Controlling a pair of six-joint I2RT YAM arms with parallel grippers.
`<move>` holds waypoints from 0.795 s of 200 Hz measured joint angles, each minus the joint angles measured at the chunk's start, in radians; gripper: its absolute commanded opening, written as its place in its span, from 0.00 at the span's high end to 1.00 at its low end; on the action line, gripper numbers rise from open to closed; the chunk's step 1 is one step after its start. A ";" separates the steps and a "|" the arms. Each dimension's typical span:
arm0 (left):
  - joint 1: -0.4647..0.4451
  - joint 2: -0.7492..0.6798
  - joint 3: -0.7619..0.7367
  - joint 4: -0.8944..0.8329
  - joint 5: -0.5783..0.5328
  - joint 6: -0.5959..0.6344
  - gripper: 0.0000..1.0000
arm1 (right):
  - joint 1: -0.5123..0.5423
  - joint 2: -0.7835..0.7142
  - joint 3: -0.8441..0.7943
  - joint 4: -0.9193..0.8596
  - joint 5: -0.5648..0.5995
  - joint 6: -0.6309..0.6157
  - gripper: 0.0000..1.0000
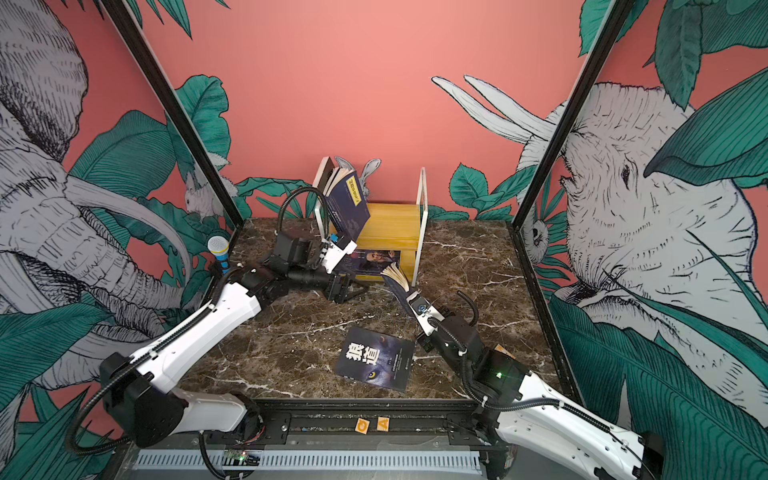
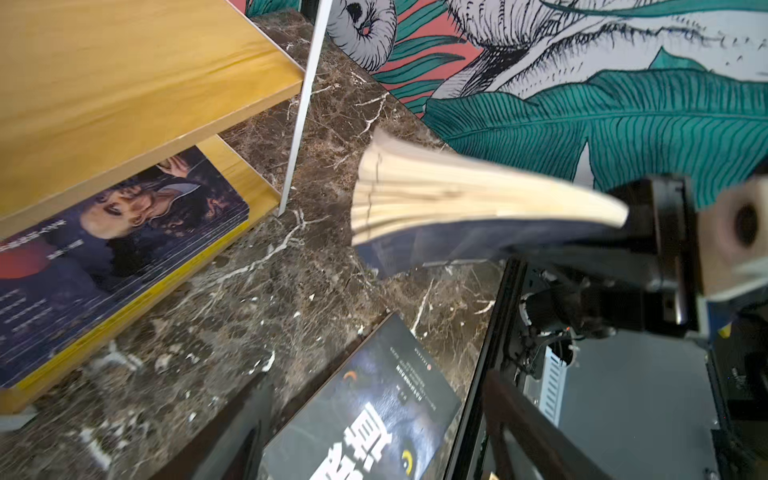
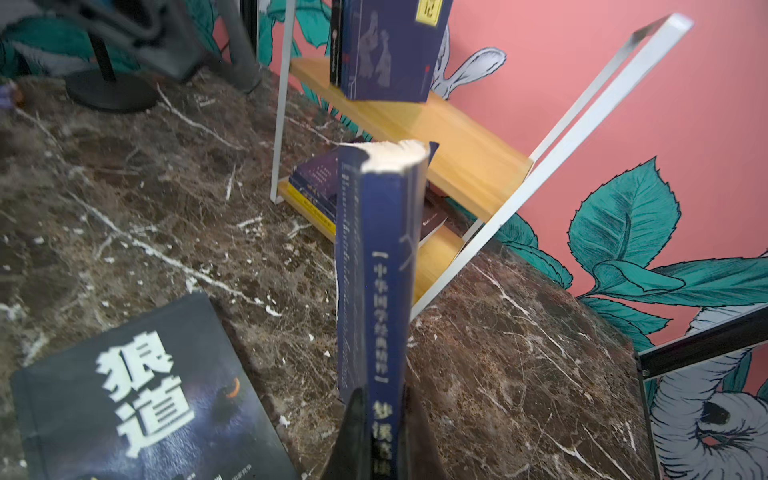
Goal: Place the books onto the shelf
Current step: 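Carry the blue book toward the shelf with the right gripper while the left withdraws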
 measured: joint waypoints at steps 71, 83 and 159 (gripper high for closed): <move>0.273 -0.224 -0.149 -0.042 -0.003 0.122 0.06 | 0.000 0.247 0.285 0.009 0.040 0.127 1.00; 0.309 -0.261 -0.202 -0.029 -0.016 0.127 0.06 | 0.000 0.284 0.312 0.035 0.051 0.134 1.00; 0.540 -0.468 -0.515 0.136 0.010 0.070 0.01 | 0.000 0.517 0.523 0.146 0.109 0.121 1.00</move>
